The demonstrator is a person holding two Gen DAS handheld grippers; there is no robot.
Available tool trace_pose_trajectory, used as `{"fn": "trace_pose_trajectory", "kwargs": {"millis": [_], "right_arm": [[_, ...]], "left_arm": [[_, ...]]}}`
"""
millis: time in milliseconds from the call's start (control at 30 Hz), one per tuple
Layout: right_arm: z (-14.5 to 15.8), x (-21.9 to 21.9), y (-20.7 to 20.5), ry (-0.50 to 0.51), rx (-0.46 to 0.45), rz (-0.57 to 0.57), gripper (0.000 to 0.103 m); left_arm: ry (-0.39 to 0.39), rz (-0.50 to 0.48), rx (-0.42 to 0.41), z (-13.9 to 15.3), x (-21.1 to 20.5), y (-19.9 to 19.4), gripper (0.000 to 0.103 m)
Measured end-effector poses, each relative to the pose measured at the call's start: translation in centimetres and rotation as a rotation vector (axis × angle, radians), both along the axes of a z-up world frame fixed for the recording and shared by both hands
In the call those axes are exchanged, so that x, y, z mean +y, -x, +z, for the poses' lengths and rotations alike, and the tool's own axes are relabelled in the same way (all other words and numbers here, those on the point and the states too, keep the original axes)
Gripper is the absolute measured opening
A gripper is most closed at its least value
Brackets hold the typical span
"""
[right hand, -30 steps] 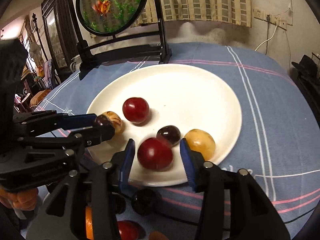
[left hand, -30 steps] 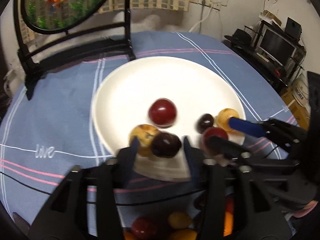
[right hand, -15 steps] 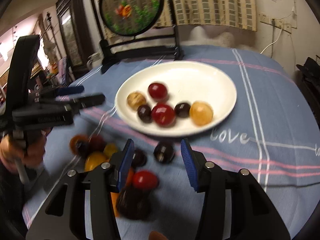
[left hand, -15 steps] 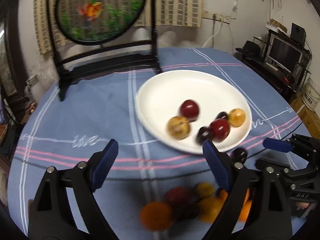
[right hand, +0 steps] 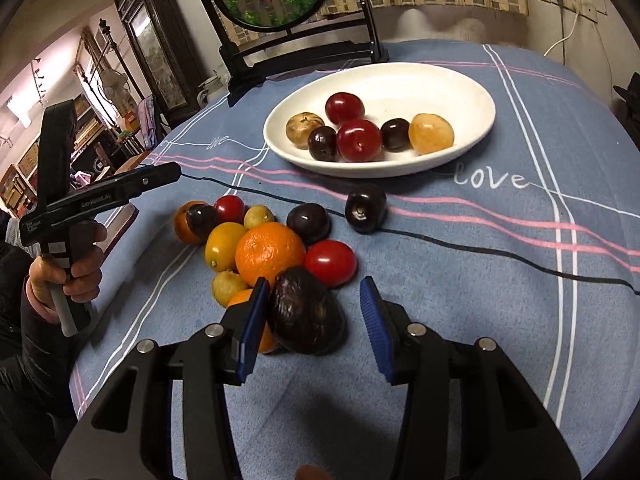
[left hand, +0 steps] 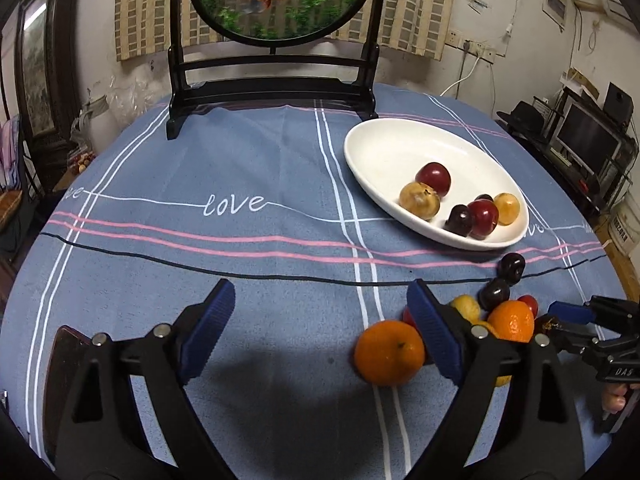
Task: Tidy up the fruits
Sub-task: 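Grasp the dark purple passion fruit with the right gripper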
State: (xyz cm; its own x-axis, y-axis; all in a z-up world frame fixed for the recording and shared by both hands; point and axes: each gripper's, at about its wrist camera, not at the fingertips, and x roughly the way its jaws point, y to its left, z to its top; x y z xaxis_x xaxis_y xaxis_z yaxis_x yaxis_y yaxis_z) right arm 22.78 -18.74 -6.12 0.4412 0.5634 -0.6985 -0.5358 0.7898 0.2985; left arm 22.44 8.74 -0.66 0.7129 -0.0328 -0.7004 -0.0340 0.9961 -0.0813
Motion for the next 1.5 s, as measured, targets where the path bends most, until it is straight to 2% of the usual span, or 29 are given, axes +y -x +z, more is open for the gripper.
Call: {"fn": "trace_pose_trajectory", "kwargs": {"millis": [67, 200, 333, 400, 567, 700, 733, 867, 967, 1233, 1300, 1367, 1500], "right_arm": [[-0.1, -0.2, -0.1, -0.018, 0.019, 0.005, 0.046], [-1.1, -1.0, -1.2, -0.139, 0.151, 0.028, 0.046], [-1.3, -1.8, -1.5, -0.174, 0.207, 0.025, 0.043], [-0.7, -1.6, -0.9, -0.14, 0.174, 0.032, 0.041], [0.2, -0.2, 1.4, 0.031, 0.029, 0.054, 0.04], [0.6, 0.4, 3.5, 0.188, -0.114, 0.05, 0.04], [0.3, 0.8, 3.9, 0.229, -0.138, 0.055, 0.04], [-0.6, 1.5, 3.8, 0.285, -0.182, 0.058, 0.043], [-1.9, 1.6, 2.8, 0.295, -0.126, 0.058, 0.048], [-1.2, 0.6, 2.4, 0.212, -0.109, 0.051, 0.045], [-0.8, 0.5, 2.5, 0.207, -0.117, 0.041, 0.045], [-0.7, 0.4, 2.6, 0.208, -0.113, 0.027, 0.045], [-0.8, 0.3, 2.4, 0.214, -0.1, 0.015, 0.045]], "left_arm": [[-0.001, -0.013, 0.008, -0.2, -0.2, 0.0, 0.09], [-0.022, -0.032, 0.02, -0.6, -0.7, 0.1, 0.09], [-0.03, -0.046, 0.025, -0.7, -0.8, 0.3, 0.09], [-0.03, -0.051, 0.025, -0.7, -0.6, 0.4, 0.09], [-0.029, -0.09, 0.031, -0.8, -0.6, 0.8, 0.09], [-0.069, -0.142, 0.019, -0.7, -1.3, 1.6, 0.09], [-0.078, -0.167, 0.019, -0.7, -1.6, 1.9, 0.09], [-0.104, -0.217, 0.05, -1.6, -2.4, 2.0, 0.09], [-0.119, -0.23, 0.066, -2.0, -2.8, 1.8, 0.09], [-0.132, -0.26, 0.062, -2.4, -3.1, 2.0, 0.089], [-0.142, -0.269, 0.062, -2.5, -3.2, 1.9, 0.083], [-0.142, -0.282, 0.074, -2.8, -3.2, 1.7, 0.073], [-0.13, -0.314, 0.083, -3.3, -3.5, 1.3, 0.067]]}}
